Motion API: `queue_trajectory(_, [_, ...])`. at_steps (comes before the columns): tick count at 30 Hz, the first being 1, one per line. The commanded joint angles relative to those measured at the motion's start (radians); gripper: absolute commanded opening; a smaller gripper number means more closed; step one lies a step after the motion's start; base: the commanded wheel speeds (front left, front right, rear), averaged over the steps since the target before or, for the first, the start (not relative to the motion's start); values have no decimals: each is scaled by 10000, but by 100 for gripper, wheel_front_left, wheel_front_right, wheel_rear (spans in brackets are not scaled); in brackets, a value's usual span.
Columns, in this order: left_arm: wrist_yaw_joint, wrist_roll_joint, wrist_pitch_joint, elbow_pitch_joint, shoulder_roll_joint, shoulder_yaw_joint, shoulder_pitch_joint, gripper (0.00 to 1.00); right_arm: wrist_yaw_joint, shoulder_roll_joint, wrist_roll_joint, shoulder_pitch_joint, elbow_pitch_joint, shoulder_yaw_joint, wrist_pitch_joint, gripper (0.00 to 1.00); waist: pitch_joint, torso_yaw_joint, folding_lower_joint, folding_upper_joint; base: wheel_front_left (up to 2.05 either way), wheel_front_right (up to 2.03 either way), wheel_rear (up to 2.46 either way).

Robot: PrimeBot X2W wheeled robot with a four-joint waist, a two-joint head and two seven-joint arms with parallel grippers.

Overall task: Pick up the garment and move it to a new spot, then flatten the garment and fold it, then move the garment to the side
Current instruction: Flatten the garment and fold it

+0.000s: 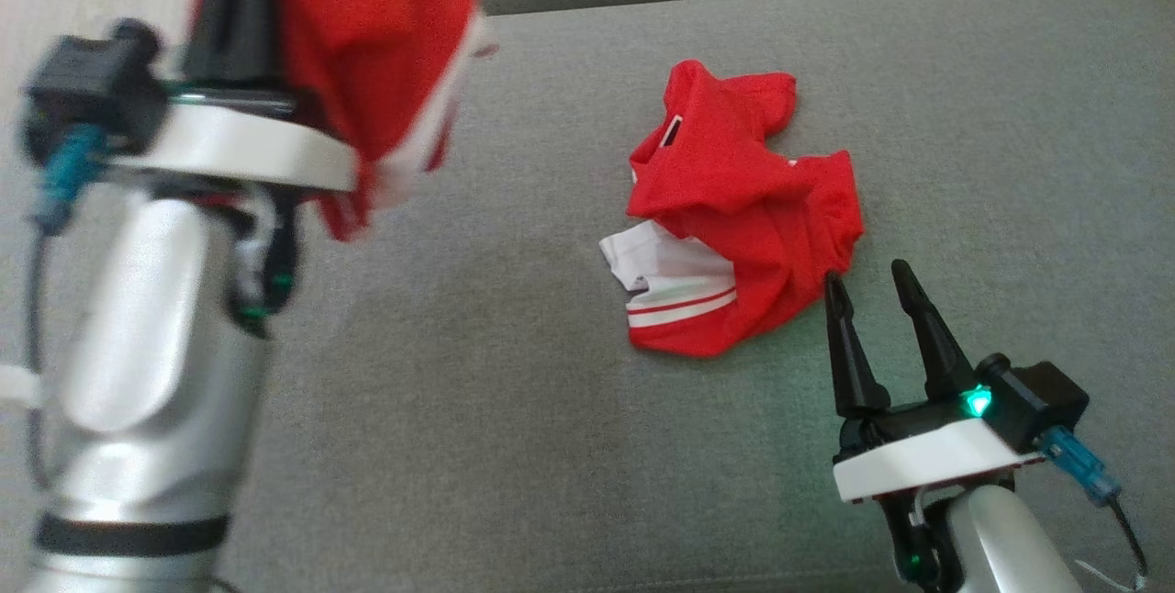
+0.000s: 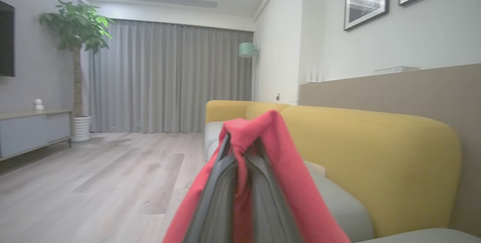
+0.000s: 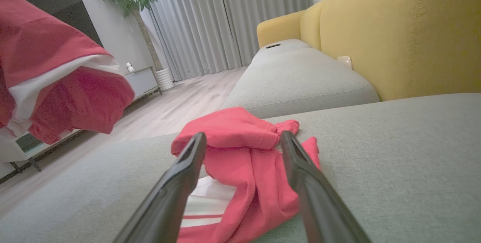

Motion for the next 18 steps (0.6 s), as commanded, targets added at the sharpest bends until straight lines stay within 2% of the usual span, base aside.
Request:
queue_trajectory(1, [-49, 104, -54, -152, 676, 611, -327, 0, -7, -33, -23, -166, -326, 266, -109, 100, -41, 101, 2, -1, 0, 0, 0])
queue_trajectory(9, [-78, 71, -35, 879, 2655, 1868, 257, 0, -7, -33, -111, -227, -488, 113, -109, 100, 282, 342, 2, -1, 0, 0, 0])
queue_trajectory(14, [-92, 107, -40, 1686, 3105, 2088, 606, 0, -7, -33, -236, -275, -489, 7, -109, 100, 500, 436, 2, -1, 0, 0, 0])
queue_trajectory(18, [119, 328, -48, 2850, 3319, 2166, 955, 0, -7, -33, -304, -364, -501, -9, -109, 100, 663, 432, 2, -1, 0, 0, 0])
